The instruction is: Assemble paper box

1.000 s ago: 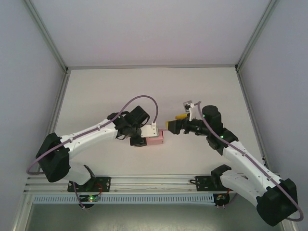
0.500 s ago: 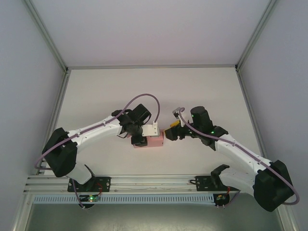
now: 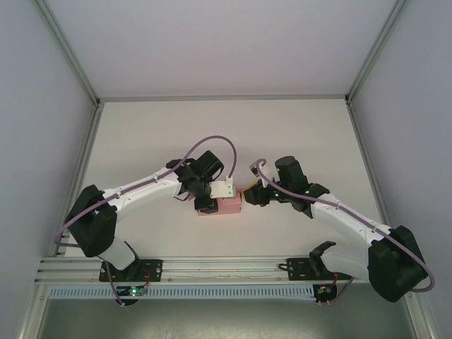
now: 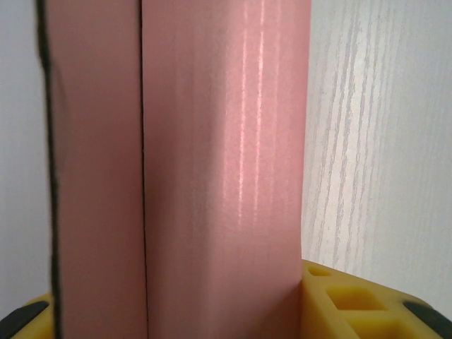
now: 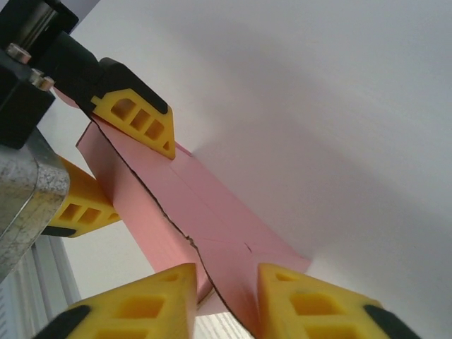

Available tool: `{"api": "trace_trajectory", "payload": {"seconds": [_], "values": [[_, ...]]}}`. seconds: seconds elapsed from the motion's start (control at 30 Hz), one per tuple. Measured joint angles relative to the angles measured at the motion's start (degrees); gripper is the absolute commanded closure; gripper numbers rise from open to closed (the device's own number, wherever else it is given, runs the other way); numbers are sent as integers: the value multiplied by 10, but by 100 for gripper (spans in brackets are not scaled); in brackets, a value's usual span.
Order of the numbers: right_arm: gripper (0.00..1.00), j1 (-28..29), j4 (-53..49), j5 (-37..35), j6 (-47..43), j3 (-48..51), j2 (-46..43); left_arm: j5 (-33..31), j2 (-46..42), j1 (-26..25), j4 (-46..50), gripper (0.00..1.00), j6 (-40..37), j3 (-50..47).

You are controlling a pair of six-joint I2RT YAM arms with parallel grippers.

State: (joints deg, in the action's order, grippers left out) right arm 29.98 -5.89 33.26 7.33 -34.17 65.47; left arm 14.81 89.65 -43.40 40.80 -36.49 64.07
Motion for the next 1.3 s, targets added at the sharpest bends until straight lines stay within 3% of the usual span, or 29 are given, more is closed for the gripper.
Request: {"api": "trace_trajectory", "payload": {"seconds": [0.43,0.97,1.3], "values": [[100,38,-20,-53,47,-23,2,-3,6,0,10,55,1,8],[100,123,66,-209,244,-3,10,-15,6,10,25,54,19,12],[100,144,191,-258,230,66,1,-20,8,11,24,53,27,13]]}}
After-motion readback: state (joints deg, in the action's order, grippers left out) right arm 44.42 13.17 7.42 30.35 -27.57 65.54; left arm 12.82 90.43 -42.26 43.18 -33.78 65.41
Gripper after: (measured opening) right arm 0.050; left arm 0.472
